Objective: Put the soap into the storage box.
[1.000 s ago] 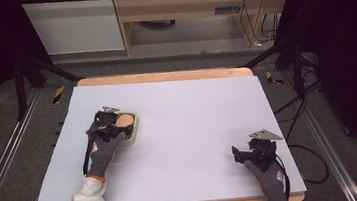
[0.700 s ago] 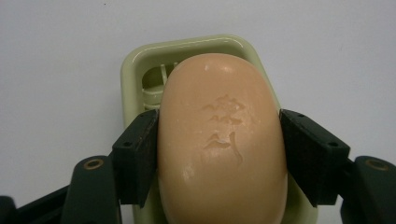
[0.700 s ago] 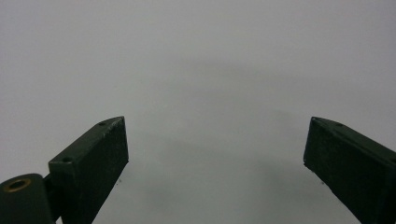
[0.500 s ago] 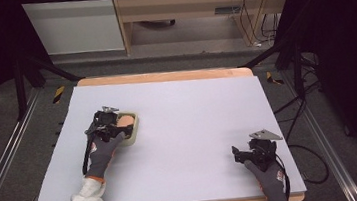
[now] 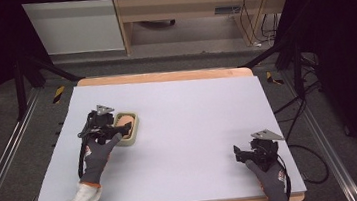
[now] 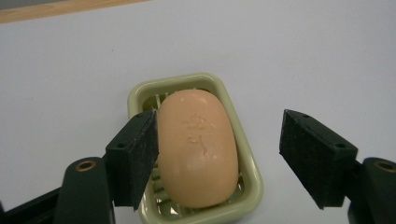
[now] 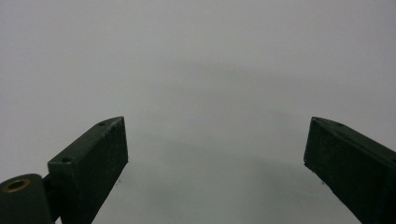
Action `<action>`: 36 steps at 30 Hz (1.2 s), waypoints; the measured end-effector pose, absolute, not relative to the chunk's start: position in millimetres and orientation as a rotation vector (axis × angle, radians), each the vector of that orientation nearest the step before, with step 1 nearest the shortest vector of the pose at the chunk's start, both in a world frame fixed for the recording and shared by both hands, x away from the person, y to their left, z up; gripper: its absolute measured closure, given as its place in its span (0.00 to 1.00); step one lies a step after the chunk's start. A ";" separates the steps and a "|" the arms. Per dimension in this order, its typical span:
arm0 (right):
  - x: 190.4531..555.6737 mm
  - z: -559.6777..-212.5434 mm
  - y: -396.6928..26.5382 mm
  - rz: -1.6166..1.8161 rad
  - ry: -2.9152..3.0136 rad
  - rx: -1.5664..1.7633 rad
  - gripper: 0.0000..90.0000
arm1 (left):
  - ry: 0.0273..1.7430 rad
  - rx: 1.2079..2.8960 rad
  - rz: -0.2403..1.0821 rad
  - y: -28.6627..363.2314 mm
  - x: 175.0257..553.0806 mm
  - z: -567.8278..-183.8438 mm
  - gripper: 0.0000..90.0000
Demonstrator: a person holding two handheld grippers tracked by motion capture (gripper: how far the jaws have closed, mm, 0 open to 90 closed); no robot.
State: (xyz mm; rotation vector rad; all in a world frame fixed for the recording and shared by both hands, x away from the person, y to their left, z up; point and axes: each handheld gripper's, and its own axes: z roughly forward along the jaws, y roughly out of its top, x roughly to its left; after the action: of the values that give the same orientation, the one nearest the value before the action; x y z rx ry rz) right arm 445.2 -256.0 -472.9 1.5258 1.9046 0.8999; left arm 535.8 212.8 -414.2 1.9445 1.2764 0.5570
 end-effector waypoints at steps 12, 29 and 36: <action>443.1 -472.1 -258.8 0.899 1.885 1.545 0.07 | 1.242 1.946 0.576 220.3 503.4 -416.4 0.30; 440.6 -471.9 -266.9 0.881 1.860 1.574 0.07 | 1.285 1.922 0.613 262.2 457.9 -438.1 0.27; 439.3 -471.5 -271.8 0.879 1.844 1.588 0.07 | 1.342 1.903 0.622 286.0 444.9 -447.1 0.26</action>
State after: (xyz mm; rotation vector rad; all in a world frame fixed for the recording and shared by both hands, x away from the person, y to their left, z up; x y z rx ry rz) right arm 439.3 -271.8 -471.5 1.5877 1.8442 0.8785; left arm 444.9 286.0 -447.1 1.9027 1.3424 0.6222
